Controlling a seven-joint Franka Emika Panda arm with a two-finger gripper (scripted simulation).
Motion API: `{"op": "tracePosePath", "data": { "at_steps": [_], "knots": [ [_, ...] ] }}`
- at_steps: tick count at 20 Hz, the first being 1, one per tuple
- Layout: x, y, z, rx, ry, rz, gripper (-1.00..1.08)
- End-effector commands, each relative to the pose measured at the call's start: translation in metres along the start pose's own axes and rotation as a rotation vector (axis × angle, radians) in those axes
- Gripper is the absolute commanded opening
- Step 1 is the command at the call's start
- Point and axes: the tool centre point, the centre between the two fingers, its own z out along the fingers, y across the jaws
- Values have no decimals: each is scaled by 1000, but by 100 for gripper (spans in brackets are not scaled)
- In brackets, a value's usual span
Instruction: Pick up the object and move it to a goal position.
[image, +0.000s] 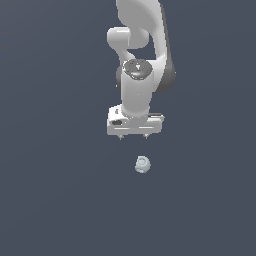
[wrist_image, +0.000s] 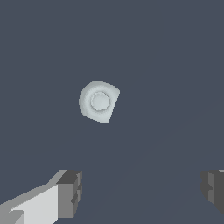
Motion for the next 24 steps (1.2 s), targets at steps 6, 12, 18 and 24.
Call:
{"op": "tracePosePath", "data": {
  "at_steps": [6,12,18,24],
  "knots": [
    [1,-17,4,3,-1,-23,100],
    [-1,-39,8,7,-3,-60,100],
    [3,-37,11,8,-3,-37,100],
    [15,-39,21,10,-3,34,100]
  ]
}}
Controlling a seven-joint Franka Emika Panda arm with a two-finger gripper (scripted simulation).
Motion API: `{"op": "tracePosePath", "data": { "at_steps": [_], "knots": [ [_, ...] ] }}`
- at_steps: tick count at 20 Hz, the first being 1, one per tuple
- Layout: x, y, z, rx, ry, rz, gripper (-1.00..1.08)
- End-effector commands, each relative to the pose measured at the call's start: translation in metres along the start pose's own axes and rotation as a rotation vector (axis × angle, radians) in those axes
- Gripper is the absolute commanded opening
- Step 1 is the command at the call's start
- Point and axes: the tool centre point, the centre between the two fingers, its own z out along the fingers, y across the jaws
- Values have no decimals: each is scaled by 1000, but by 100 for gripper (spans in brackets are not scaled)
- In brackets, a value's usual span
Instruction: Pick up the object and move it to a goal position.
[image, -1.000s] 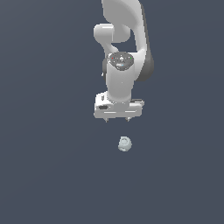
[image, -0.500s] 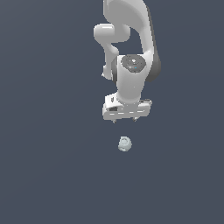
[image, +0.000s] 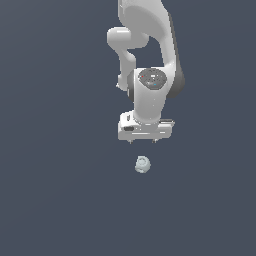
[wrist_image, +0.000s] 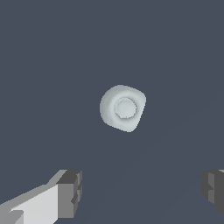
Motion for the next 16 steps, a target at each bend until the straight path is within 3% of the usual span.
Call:
{"op": "tracePosePath", "data": {
  "at_steps": [1,16],
  "knots": [
    [6,-1,6,1,0,37,100],
    [49,-7,54,-2,2,312,100]
  ]
}}
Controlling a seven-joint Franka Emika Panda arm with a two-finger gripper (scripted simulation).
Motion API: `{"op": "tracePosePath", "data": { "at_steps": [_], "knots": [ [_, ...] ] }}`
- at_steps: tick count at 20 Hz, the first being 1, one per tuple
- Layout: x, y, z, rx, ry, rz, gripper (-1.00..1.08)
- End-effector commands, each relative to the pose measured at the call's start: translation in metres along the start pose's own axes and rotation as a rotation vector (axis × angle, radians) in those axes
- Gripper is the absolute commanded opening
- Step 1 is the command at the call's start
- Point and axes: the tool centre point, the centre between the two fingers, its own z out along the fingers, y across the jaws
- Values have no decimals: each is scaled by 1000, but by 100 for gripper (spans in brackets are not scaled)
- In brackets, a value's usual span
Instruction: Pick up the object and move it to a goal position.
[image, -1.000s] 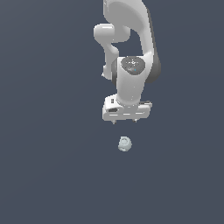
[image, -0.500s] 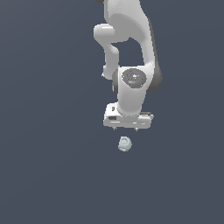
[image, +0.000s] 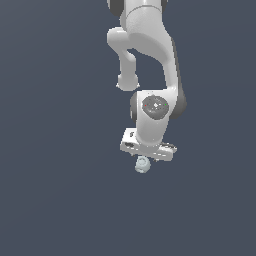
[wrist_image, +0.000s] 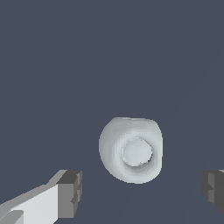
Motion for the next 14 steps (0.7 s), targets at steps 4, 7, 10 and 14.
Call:
{"op": "tracePosePath", "data": {
  "at_steps": [4,7,10,14],
  "knots": [
    [6,-3,9,-1,2,48,100],
    [7,-4,10,-2,2,54,100],
    [6,-3,11,-2,1,49,100],
    [6,-3,23,-2,2,51,100]
  ]
}}
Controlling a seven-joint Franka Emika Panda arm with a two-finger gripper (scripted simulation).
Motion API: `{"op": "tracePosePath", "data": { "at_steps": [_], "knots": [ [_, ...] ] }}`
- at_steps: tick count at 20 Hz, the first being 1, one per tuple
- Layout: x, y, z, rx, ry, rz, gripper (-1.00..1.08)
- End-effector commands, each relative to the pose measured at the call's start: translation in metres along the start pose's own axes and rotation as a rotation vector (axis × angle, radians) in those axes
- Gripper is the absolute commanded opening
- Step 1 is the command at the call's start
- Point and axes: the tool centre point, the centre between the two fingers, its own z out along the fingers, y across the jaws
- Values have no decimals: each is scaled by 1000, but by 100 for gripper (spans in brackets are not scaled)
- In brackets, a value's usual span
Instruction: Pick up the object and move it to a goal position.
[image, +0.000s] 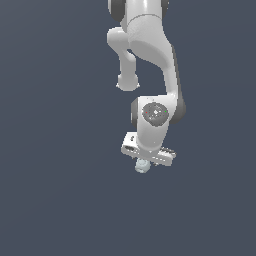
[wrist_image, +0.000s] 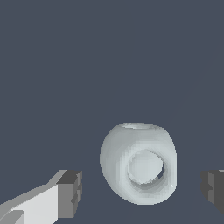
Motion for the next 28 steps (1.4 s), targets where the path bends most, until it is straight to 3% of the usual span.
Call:
{"op": "tracePosePath", "data": {
  "at_steps": [1,12,13,28],
  "knots": [
    [-1,0,11,-1,-1,1,100],
    [0,0,42,-1,-1,4,100],
    [0,0,42,-1,-1,4,-100],
    [1,1,33,-1,-1,4,-100]
  ]
}}
